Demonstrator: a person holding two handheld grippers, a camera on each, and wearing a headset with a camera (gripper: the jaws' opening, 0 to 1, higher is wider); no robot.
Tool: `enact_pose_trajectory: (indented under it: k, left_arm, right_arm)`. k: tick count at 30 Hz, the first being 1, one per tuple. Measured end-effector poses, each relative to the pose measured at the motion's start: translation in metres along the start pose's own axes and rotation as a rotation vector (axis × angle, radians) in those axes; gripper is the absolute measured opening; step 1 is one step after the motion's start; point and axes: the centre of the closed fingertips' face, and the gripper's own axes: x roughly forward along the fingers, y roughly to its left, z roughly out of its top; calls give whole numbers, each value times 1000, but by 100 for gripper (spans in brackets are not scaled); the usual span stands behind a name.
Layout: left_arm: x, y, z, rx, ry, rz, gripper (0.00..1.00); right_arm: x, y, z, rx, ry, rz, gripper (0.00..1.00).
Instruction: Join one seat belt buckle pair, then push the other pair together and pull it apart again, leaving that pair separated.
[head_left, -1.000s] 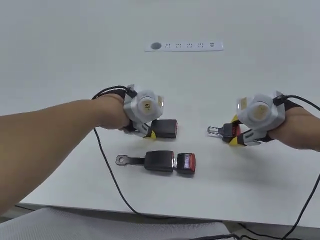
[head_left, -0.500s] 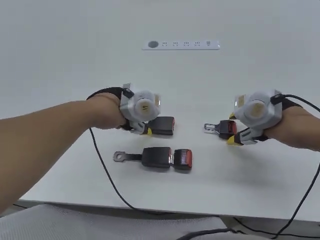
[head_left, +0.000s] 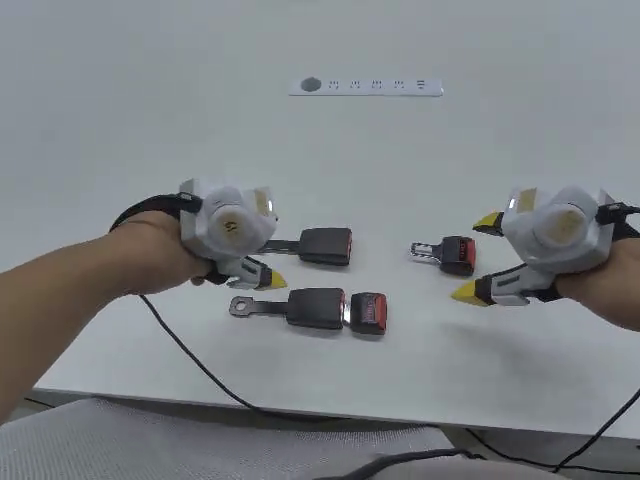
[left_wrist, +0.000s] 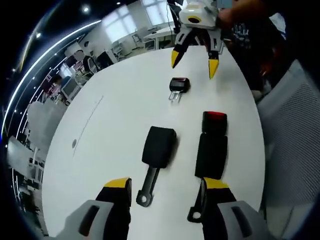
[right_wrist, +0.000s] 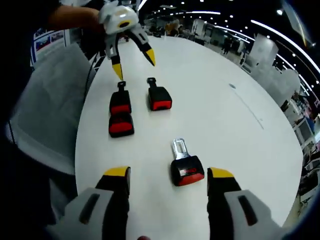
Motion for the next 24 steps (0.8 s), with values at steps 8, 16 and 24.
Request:
enact_pose_trajectory:
  k: [8,16,24]
  left_arm:
    - [-33,-12,-16,-130,-74,24,66]
    - [-62,-25,-38,-232,-130,57,73]
    - [-81,-27,-65,-325,-138,104,81]
  right_arm:
    - [-19,19,-3,80,-65,-21,74]
    - [-33,35,-10,105,-83,-31,84]
    - [-43,38,-14,150,-110,-60,100]
